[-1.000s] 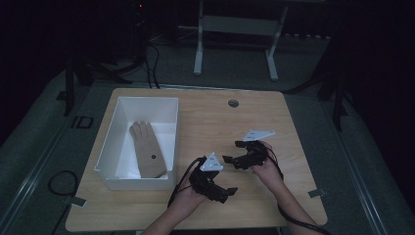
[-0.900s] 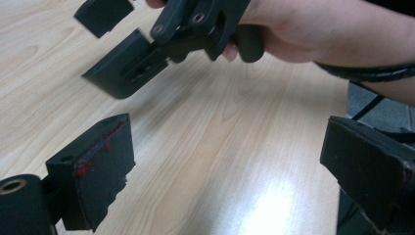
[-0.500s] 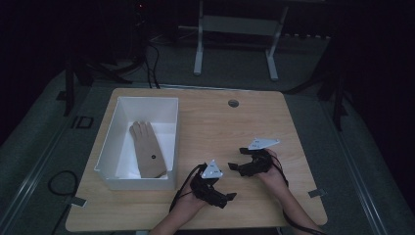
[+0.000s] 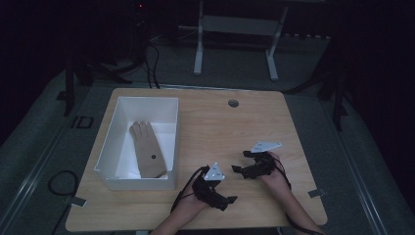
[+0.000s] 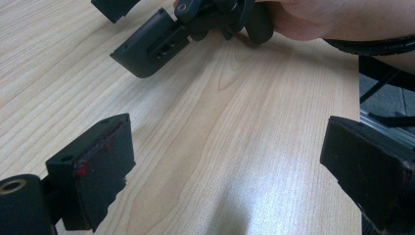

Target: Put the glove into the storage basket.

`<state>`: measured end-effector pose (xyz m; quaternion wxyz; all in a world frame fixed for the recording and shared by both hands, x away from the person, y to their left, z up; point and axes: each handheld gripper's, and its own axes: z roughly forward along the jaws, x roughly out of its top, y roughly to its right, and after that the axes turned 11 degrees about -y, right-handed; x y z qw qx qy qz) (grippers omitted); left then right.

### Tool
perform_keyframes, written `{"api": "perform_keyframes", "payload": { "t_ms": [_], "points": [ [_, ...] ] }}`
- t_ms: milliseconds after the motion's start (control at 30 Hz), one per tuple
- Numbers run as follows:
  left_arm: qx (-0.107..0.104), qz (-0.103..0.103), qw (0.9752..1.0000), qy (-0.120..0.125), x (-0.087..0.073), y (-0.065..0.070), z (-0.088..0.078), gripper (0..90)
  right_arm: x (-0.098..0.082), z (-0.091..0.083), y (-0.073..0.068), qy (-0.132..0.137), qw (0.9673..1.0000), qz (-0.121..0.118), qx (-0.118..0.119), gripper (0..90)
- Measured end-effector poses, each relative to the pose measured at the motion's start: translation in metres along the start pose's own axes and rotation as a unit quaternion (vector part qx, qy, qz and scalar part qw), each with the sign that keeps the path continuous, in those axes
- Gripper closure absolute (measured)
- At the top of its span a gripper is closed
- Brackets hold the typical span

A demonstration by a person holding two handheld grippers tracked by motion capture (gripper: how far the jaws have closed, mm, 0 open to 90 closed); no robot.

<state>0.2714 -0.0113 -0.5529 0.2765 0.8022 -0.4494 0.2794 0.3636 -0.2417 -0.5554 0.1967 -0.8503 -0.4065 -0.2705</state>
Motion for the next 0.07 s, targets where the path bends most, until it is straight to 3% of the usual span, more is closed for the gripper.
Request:
{"api": "perform_keyframes", "payload": {
  "t_ms": [67],
  "points": [
    [0.002, 0.001, 1.0000, -0.001, 0.0005, -0.0001, 0.0001, 6.2, -0.0002, -0.0003, 0.0011, 0.001, 1.0000, 0.001, 0.000, 13.5]
  ]
}}
